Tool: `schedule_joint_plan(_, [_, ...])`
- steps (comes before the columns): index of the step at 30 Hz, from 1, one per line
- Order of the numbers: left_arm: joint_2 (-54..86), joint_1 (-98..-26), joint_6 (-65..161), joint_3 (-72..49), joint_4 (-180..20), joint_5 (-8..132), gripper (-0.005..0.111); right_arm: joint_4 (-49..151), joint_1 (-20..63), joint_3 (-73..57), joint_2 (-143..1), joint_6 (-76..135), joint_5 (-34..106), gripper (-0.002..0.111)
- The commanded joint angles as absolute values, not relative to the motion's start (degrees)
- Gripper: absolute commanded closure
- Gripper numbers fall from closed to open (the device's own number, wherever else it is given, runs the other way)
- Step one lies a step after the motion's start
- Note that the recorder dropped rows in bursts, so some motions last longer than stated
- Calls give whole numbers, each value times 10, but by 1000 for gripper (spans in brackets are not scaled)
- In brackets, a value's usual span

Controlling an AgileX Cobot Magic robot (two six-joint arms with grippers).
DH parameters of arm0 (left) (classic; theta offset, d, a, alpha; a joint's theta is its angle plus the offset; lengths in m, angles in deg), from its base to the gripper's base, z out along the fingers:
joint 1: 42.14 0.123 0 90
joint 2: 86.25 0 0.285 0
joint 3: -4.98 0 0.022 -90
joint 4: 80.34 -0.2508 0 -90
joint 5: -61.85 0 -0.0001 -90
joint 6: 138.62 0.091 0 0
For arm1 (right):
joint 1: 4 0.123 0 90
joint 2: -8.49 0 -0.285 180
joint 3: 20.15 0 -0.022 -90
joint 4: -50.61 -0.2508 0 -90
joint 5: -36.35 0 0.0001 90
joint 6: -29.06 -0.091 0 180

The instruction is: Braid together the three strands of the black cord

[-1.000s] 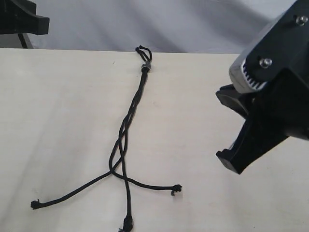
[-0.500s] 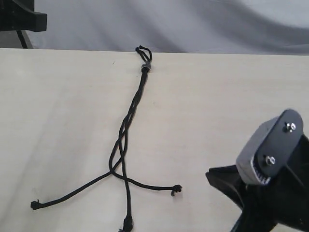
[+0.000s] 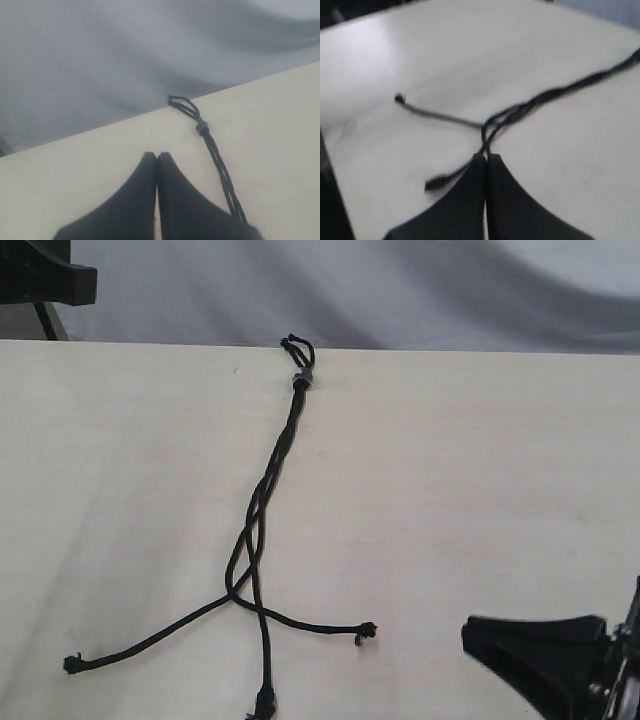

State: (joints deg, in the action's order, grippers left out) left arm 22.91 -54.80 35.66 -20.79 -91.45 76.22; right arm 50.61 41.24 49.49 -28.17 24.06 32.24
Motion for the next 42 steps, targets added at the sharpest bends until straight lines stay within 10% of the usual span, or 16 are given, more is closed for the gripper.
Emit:
schedule_joint_plan(1, [234,-550,351,-211,-908,758,107,506,304,546,-213,172,510,109])
schedule_joint_plan(11, [234,-550,351,-211,-908,758,107,506,-9,571,-81,154,489,109])
schedule_joint_plan(42, [234,-550,351,-211,-908,758,107,506,-18,571,7,244,240,109])
